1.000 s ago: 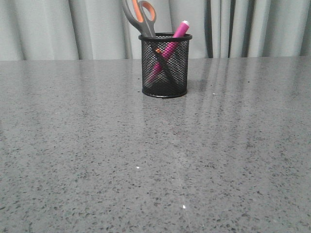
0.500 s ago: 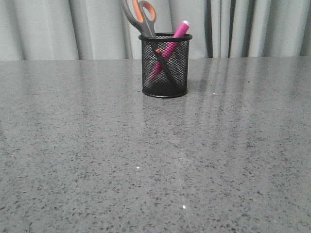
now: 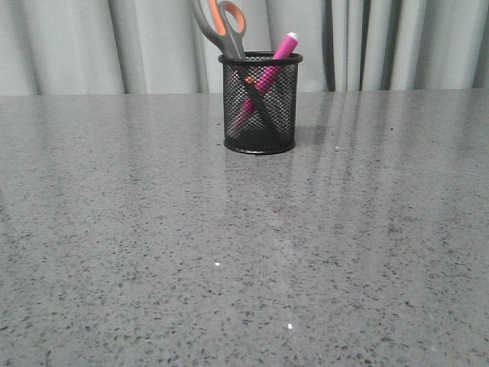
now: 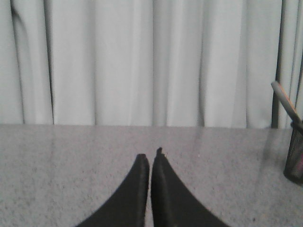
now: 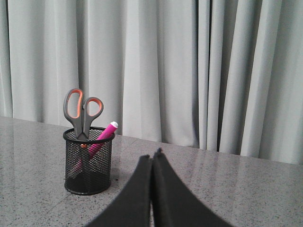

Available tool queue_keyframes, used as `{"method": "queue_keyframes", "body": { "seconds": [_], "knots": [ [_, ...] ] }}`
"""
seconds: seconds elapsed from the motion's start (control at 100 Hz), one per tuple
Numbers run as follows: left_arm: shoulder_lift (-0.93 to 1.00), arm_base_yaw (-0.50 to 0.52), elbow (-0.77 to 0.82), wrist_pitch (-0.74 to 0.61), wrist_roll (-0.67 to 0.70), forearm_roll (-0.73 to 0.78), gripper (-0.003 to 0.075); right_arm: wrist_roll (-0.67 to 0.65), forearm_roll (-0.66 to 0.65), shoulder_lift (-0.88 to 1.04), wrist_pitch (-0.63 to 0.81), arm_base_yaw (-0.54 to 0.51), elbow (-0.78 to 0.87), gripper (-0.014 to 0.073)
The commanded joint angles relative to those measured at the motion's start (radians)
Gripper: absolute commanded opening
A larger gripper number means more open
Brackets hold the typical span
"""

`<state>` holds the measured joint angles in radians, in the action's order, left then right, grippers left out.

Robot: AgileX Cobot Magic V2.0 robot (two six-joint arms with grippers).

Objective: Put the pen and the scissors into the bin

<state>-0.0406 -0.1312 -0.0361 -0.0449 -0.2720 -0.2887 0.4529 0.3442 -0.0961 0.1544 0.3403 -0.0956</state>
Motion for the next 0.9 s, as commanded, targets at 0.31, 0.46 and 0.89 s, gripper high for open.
{"method": "queue_keyframes", "body": {
  "seconds": [0.31,0.46,0.89],
  "knots": [
    [0.079,0.078,0.081,0.066,0.200,0.219,-0.0019,0.009,-0.002,-0.009,0.069,-0.008,-0.025,-0.0069],
    [0.077,0.117,0.084,0.057,0.200,0.259,-0.0019,0.009,-0.002,-0.009,0.069,-0.008,-0.025,-0.0069],
    [0.077,0.097,0.082,0.061,0.200,0.259,-0.0019,0.009,-0.002,-0.009,0.069,-0.008,-0.025,-0.0069]
  ]
}}
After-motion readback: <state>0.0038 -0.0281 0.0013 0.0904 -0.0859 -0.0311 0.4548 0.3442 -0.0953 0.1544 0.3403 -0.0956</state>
